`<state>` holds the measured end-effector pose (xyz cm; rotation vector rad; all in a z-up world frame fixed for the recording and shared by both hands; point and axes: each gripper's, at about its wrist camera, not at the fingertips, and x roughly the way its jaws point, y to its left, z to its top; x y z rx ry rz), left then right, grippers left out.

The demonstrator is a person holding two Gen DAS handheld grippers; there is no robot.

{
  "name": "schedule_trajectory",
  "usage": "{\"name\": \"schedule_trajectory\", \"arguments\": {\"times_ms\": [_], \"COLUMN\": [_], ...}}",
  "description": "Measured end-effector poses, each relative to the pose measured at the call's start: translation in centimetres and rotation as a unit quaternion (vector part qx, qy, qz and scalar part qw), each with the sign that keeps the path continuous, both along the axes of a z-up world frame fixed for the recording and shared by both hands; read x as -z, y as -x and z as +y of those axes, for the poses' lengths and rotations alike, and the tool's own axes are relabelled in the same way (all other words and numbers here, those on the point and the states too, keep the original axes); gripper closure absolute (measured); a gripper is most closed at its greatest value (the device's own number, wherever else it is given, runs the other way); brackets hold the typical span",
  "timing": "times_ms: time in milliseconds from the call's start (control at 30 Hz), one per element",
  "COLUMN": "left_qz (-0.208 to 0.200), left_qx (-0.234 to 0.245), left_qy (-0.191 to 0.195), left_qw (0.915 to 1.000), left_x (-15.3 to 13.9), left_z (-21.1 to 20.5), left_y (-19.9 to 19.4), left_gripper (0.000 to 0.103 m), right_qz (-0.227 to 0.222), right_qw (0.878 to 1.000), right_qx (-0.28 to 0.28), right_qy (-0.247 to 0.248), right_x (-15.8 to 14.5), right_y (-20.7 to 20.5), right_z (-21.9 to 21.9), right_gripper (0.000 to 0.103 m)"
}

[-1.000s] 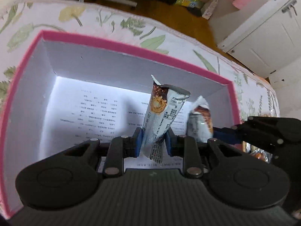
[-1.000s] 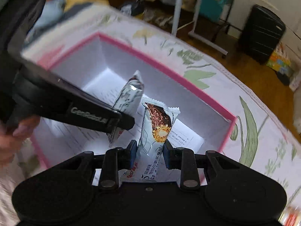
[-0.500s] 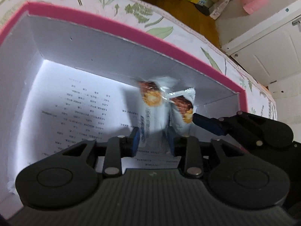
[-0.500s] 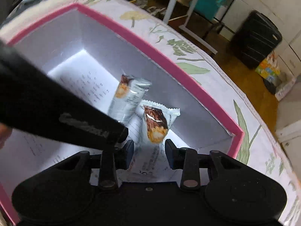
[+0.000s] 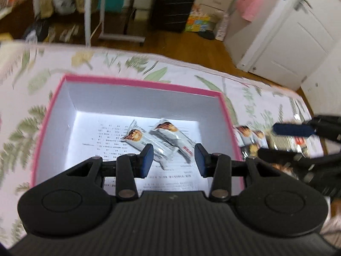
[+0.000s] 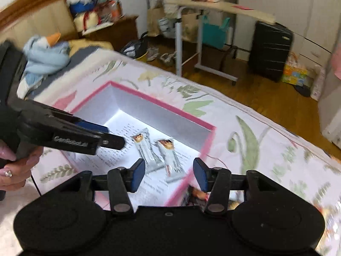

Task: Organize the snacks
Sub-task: 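Reach the right gripper to the clear bag of orange nuts and grasp it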

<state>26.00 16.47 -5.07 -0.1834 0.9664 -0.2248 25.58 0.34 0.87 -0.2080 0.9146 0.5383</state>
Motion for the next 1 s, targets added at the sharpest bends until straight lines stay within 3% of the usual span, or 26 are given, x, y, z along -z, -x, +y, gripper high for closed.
{"name": "schedule_trajectory", "arguments": {"times_ms": [167,333,433,600,800,1000], "left_qz": [0.007,-0.012,-0.015,0.003,0.037,0.033], "left_qx": [0.048,0.101,0.127,0.158,0.176,0.172], "left_qy": [-0.039,-0.043,-0.037,-0.01,0.002,0.01], "left_qw": [0.9981,0.9939,0.9911,0.9873,0.9836,0.9845], "left_x": [-2.8,-5.1,-5.0,-2.5,2.4,6.9], "left_z": [-3.6,-8.1,-11.2,-15.4,-18.8,-20.2], "left_y": [2.4,4.7,5.3,5.0,2.9,1.7], "left_gripper": [0.059,0.058,0.057,0.057,0.059,0.06], "right_qz": [0.005,-0.002,-0.003,0.009,0.072,0.135], "right_qw": [0.998,0.997,0.998,0.997,0.994,0.985], "right_qx": [0.054,0.067,0.07,0.075,0.078,0.103], "right_qy": [0.043,0.026,0.007,0.002,-0.015,-0.012], "right_x": [-2.1,-3.2,-3.1,-0.5,4.5,10.0], "right_y": [2.6,4.2,5.2,6.0,5.9,5.1], "right_z": [-4.4,-8.9,-11.2,-13.9,-16.4,-15.6], "right_gripper": [0.044,0.04,0.038,0.037,0.037,0.037]}}
